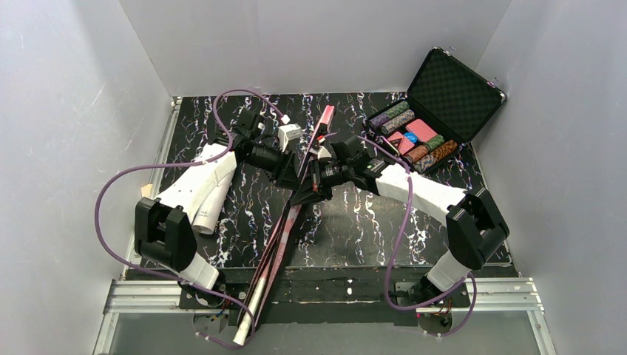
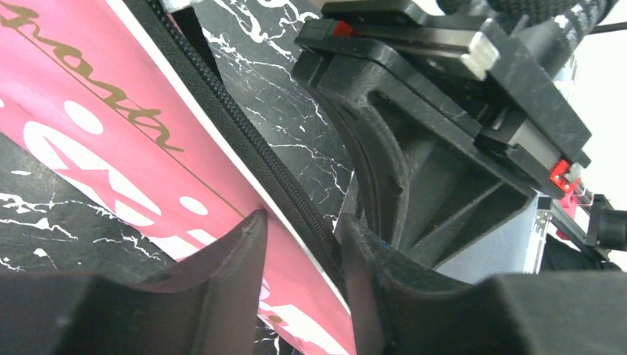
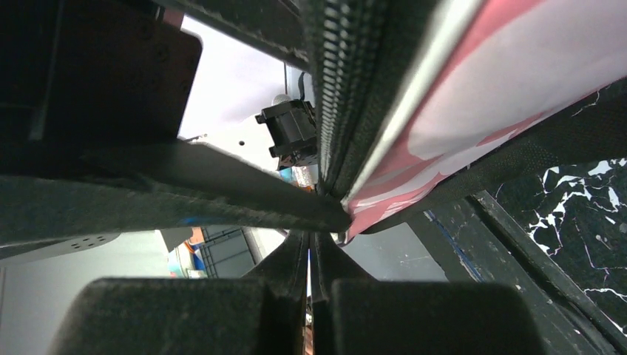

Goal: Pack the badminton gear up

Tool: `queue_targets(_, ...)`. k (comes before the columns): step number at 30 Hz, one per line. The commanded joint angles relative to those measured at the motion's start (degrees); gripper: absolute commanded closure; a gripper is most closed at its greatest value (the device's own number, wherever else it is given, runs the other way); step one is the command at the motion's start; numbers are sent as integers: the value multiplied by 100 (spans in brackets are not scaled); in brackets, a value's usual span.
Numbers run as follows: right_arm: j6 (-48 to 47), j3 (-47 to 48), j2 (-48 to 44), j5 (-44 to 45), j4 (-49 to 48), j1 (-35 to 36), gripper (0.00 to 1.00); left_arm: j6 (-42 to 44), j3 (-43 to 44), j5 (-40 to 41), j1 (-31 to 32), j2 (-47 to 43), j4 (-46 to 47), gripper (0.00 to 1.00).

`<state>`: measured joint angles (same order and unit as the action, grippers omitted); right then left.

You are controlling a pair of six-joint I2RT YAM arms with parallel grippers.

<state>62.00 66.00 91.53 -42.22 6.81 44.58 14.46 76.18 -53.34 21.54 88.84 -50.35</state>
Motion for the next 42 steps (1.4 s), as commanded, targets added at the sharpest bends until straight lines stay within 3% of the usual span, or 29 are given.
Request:
queue_targets(1, 23, 402, -65, -116, -215, -39, 99, 253, 13, 176, 160, -135, -168, 68)
queue_targets(5, 32, 447, -49, -106, -193, -36, 99, 137, 246, 212, 173, -110, -181, 98)
queue_targets(6, 31, 463, -57, -95, -187, -37, 99, 106, 315, 212, 172, -100, -195, 100)
queue_targets(11, 92, 527, -60, 16, -195, -35, 99, -286, 512, 252, 168, -141, 83, 100)
queue_targets(17, -42, 393, -225, 127, 50, 58, 99, -1614, 840, 644, 132, -139, 1599, 100)
queue_targets(20, -406, 467, -264, 111, 628, 208, 99, -2106, 1169, 1413, 83, -1, 2300, 100)
queue_targets(25, -1171, 621, -442, 18, 1868, 261, 99, -2082, 1521, 2150, -238, 138, 2422, 100)
queue_targets(32, -1733, 365, -716, 80, 2740, 297, 99, -1983, 1307, 2790, -615, 0, 2416, 100)
queue_targets(39, -2256, 270, -896, 543, 3388, 302, 99, -1683, 861, 2879, -801, -85, 2230, 100)
queue_targets(42, -2418, 403, -915, 783, 3583, 297, 99, -1484, 699, 2664, -803, -86, 2068, 79)
